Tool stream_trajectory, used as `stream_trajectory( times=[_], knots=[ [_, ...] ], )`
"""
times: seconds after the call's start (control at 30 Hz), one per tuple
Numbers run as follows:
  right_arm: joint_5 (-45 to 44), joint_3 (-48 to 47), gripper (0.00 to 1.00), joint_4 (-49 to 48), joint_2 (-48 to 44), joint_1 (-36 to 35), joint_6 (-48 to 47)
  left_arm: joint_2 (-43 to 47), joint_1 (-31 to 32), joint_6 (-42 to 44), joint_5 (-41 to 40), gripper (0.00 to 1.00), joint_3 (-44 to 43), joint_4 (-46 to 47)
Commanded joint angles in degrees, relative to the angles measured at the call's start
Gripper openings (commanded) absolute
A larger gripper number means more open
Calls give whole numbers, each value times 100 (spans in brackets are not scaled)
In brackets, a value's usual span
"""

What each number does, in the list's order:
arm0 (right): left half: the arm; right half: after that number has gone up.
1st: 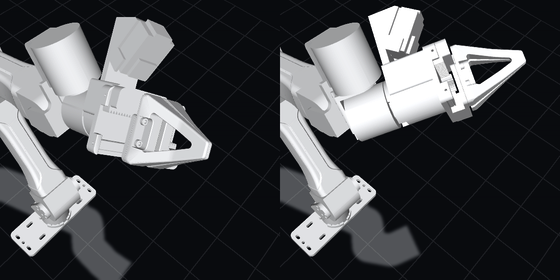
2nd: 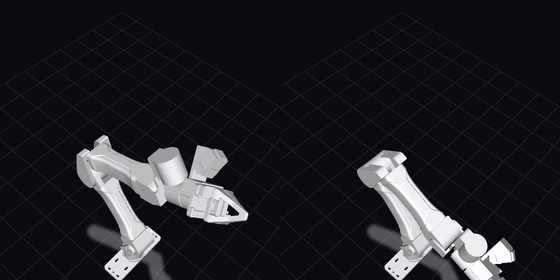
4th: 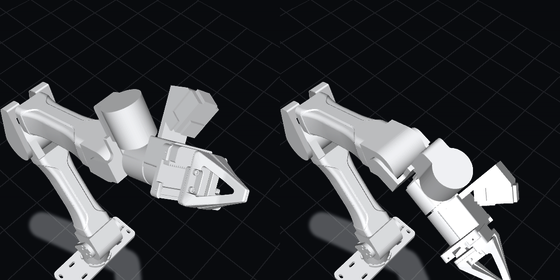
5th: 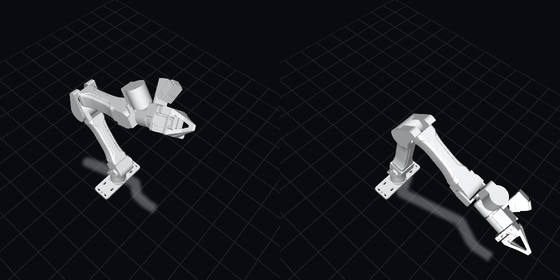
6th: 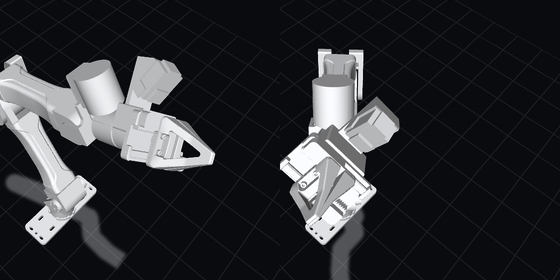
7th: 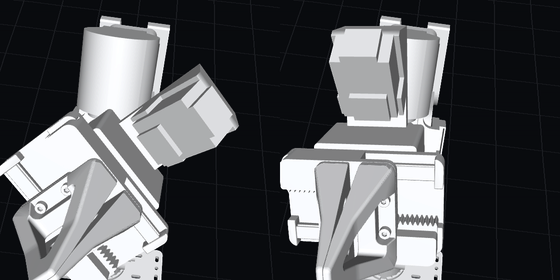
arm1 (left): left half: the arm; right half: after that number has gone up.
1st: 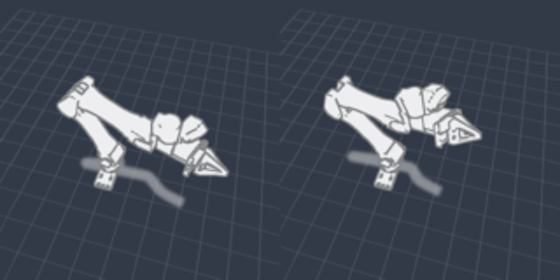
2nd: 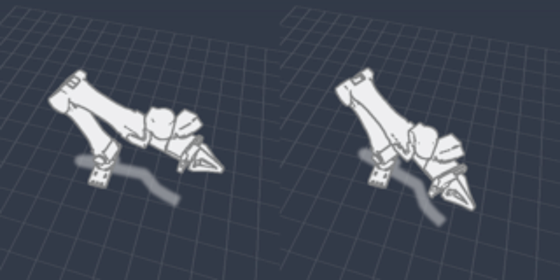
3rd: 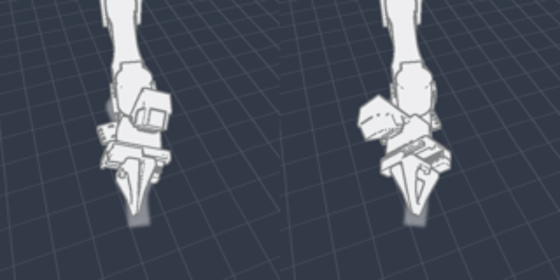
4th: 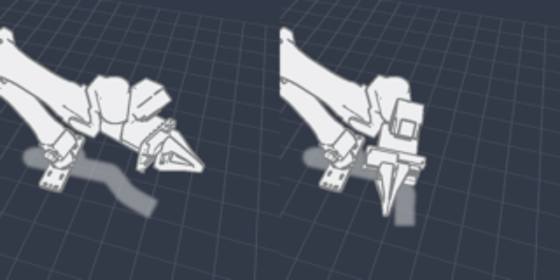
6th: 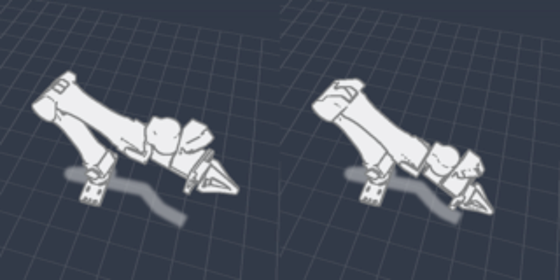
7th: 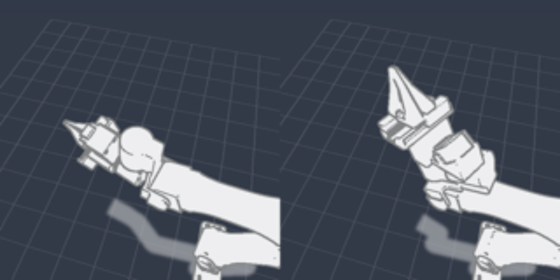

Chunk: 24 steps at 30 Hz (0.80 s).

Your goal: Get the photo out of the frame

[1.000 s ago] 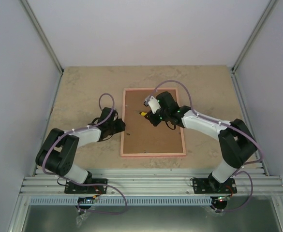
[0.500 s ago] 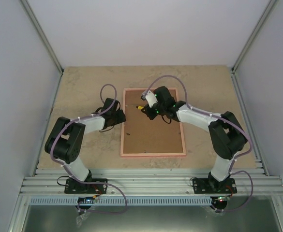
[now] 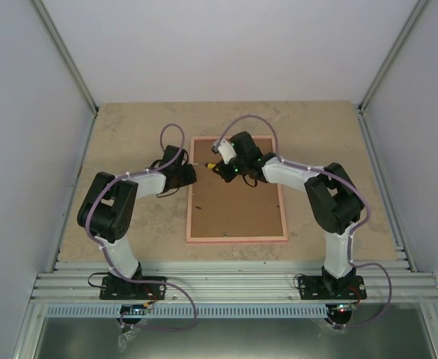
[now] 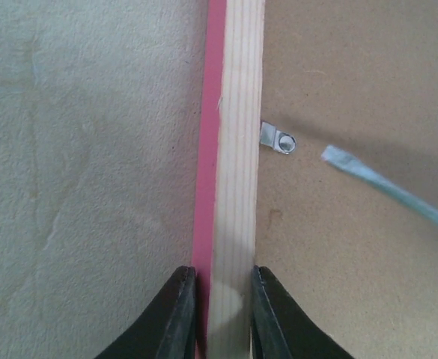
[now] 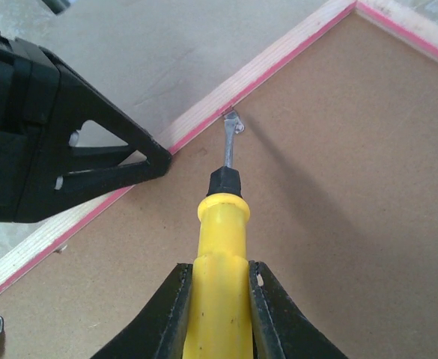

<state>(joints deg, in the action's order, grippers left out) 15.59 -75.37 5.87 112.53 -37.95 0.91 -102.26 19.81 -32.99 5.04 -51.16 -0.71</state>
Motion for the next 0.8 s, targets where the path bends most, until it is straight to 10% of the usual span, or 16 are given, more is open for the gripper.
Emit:
stream_trajectory(
  times=[0.0,0.77],
  knots=[
    [237,-190,0,-72,157,29,-57,-186,-48,154,128,17,5,-238],
    [489,-324,0,-64,511,51,-58,-5,-39,218,478,8,279,-324]
  ],
)
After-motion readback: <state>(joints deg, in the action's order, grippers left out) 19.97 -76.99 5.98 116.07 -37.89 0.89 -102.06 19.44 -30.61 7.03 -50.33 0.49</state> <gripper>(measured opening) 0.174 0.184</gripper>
